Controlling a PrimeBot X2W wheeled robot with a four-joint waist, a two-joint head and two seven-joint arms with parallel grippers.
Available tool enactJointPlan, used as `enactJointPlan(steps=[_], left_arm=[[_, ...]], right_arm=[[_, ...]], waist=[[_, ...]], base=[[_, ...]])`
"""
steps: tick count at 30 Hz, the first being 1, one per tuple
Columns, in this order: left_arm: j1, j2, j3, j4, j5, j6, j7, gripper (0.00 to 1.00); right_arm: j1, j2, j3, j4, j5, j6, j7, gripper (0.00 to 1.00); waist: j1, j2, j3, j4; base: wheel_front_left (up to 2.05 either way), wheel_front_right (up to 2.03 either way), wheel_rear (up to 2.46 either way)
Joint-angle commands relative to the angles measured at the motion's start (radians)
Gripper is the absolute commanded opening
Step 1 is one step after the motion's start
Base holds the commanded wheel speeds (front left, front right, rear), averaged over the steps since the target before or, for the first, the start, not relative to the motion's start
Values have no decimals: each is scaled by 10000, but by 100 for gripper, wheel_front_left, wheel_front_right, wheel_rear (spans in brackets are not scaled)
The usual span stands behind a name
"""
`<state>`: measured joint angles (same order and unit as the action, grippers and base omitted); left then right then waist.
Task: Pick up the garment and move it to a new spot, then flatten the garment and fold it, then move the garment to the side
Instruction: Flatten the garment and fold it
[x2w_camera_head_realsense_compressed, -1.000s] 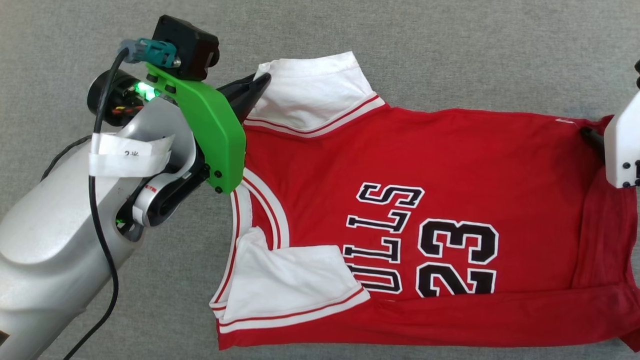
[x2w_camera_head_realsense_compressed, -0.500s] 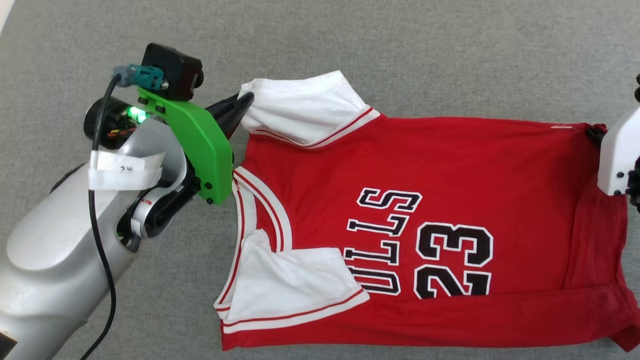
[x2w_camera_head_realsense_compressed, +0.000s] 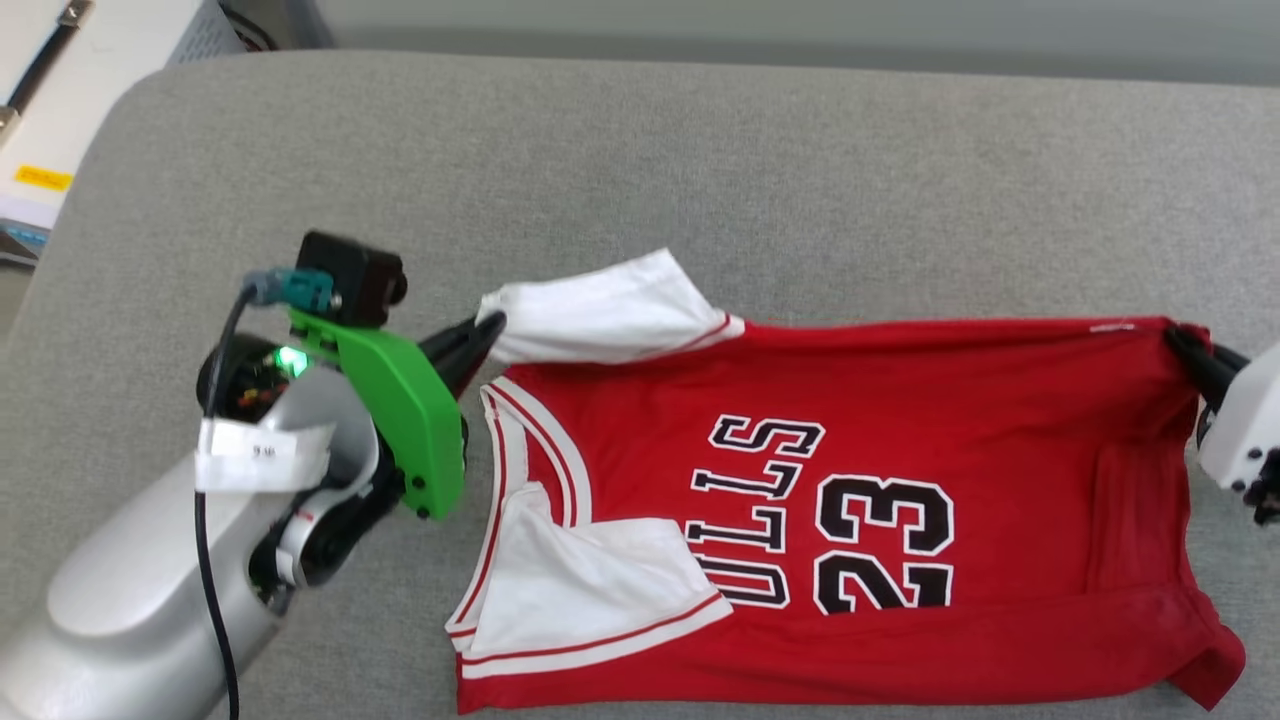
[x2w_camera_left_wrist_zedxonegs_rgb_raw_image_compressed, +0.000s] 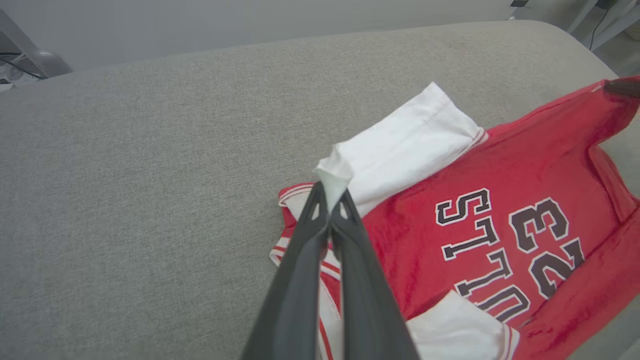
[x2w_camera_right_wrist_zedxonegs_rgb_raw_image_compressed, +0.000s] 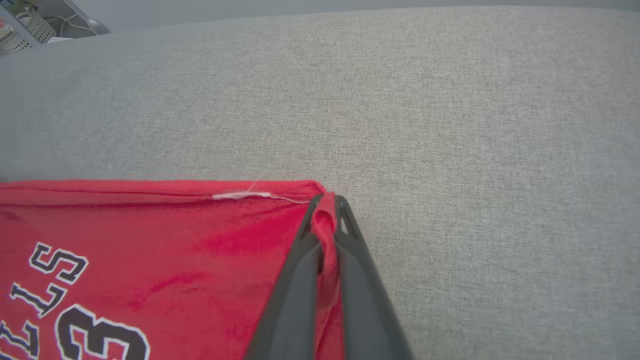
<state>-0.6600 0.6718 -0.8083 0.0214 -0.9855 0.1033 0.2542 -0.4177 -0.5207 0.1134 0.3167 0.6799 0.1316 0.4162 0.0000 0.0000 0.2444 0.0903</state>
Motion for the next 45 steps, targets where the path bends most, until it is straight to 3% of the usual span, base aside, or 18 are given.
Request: enactJointPlan(steps=[1,16,28,34,35,36,45], left_arm=[[394,128,-29,-144,-138,138,-110,0],[3281,655,-660,-1209,-693,895,-488,0],[3824,379,-1317,-473,-649,850,-262,0],[3695,-39,-1624,198,-441,615,-281,0],[3662,-80,-1672,308,-362,599,-304,0],[3614,-122,-1741,437,-220,577,-363,98],[3893,-466,-1500,869,-309,612,-1221,100]], right_arm=[[402,-99,-22,-172,254,-9,-181,0],[3336,-861,25,-1404,1624,-9,205,0],[4260,-1955,890,-2092,1301,-9,524,0],[4264,-2058,1344,-2019,1126,-9,322,0],[4253,-2047,1392,-1988,1100,-9,287,32],[4248,-2019,1428,-1917,1082,-9,270,100],[4434,-1980,1665,-1975,1188,-9,554,100]], waist=[[0,0,-425,97],[0,0,-1104,203],[0,0,-1225,264],[0,0,-1161,254],[0,0,-1156,248],[0,0,-1157,240],[0,0,-1720,135]], base=[[0,0,0],[0,0,0],[0,0,0],[0,0,0],[0,0,0],[0,0,0],[0,0,0]])
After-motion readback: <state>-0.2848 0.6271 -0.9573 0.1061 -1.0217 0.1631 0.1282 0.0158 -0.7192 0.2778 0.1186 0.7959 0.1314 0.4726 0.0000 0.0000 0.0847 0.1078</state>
